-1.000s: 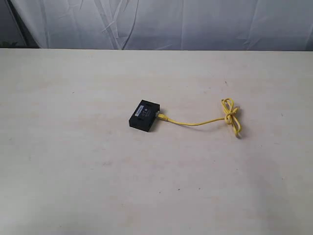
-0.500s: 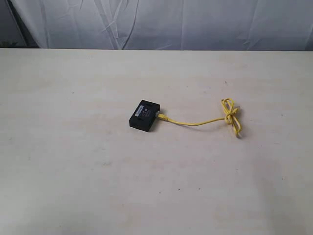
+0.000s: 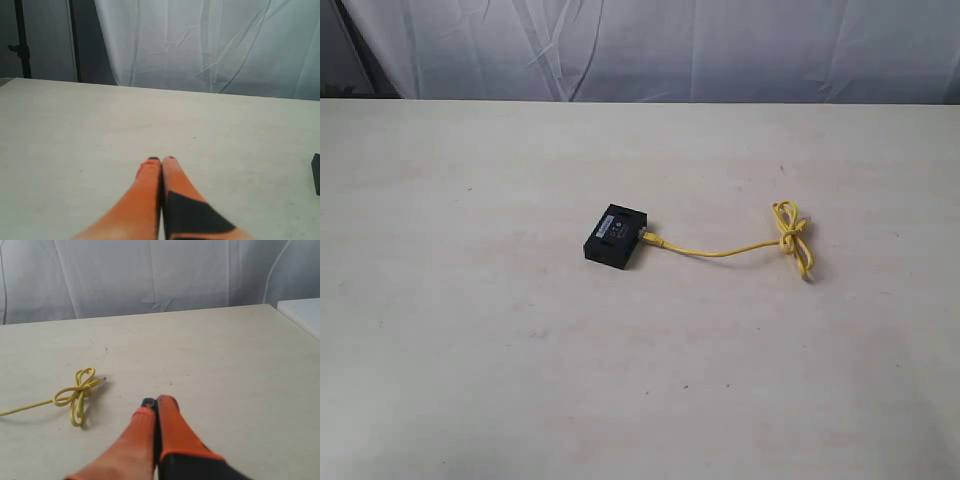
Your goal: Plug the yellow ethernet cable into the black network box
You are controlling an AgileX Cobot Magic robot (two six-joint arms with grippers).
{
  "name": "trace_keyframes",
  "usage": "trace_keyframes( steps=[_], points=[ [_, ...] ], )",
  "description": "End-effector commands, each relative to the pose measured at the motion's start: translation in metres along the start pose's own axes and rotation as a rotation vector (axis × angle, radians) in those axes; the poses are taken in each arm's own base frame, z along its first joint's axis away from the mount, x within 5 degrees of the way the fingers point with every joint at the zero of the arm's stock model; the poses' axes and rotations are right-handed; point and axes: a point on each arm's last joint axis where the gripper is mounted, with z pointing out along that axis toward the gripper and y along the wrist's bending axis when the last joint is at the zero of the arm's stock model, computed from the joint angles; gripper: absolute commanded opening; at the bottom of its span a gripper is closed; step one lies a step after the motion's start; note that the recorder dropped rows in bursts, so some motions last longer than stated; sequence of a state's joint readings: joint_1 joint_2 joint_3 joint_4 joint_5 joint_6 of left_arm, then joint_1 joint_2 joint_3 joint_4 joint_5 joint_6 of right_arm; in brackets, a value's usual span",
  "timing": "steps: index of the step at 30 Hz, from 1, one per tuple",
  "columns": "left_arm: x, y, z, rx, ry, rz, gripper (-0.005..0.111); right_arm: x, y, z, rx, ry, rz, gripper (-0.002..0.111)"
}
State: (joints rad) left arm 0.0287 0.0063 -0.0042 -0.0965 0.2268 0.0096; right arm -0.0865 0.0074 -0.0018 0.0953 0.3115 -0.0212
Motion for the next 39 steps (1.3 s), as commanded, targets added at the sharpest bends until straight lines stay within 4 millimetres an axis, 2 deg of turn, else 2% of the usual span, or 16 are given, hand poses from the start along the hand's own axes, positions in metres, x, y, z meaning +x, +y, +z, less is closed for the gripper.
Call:
trace_keyframes(
  steps=[1,39],
  points=[
    [0.0009,0.0004,-0.0002,-0.003,-0.005,0.008,0.000,-0.0001,-0.0007,-0.0004,0.010,-0.010,-0.016,-0.001],
    [0.0016,0.0008,-0.0002,-0.009,0.003,0.031,0.000,-0.0001,-0.0001,-0.0004,0.003,-0.010,-0.001,-0.001]
  ],
)
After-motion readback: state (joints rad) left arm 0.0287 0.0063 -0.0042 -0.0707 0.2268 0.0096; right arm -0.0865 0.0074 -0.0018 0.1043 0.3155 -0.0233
